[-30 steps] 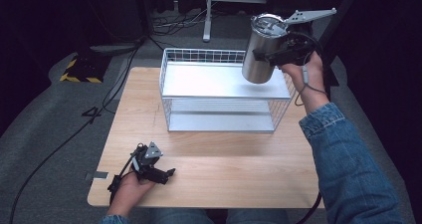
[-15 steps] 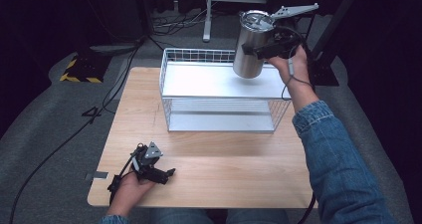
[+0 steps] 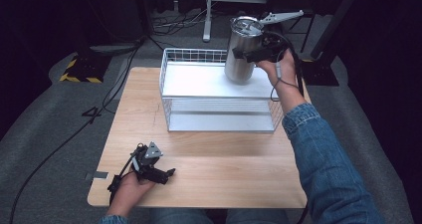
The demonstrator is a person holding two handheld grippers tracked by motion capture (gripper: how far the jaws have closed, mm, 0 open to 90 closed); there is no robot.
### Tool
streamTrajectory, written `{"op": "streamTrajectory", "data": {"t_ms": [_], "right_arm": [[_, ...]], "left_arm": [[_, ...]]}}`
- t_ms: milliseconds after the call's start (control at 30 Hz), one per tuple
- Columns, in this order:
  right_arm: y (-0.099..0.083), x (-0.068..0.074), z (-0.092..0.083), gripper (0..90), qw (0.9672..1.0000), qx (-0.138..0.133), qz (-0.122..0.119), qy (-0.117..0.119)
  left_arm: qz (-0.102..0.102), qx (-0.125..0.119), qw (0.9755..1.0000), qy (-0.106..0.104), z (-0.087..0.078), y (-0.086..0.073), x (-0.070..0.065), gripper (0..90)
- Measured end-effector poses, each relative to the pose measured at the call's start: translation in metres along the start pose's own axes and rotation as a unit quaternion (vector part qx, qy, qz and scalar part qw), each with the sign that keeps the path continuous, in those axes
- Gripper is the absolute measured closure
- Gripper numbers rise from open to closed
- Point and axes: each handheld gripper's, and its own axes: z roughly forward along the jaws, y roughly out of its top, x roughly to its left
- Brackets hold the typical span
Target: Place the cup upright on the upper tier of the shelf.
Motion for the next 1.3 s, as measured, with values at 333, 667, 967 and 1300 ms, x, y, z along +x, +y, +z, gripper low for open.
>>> {"op": "streamTrajectory", "data": {"t_ms": [333,667,967,1300], "right_arm": [[-0.009,0.001,0.012,3.5,0.9999,-0.001,0.008,0.006],[-0.016,0.000,0.017,3.5,0.9998,0.001,0.013,0.014],[-0.020,0.000,0.019,3.3,0.9999,-0.001,0.007,0.014],[-0.024,-0.001,0.020,2.8,0.9997,-0.015,0.009,0.017]], "left_arm": [[0.000,-0.001,1.0000,0.000,0.000,0.000,0.000,0.2],[0.000,-0.001,1.0000,0.000,0.000,0.000,0.000,0.2],[0.000,0.001,1.0000,-0.001,0.000,0.000,0.000,0.2],[0.000,-0.001,1.0000,0.000,0.000,0.000,0.000,0.2]]}}
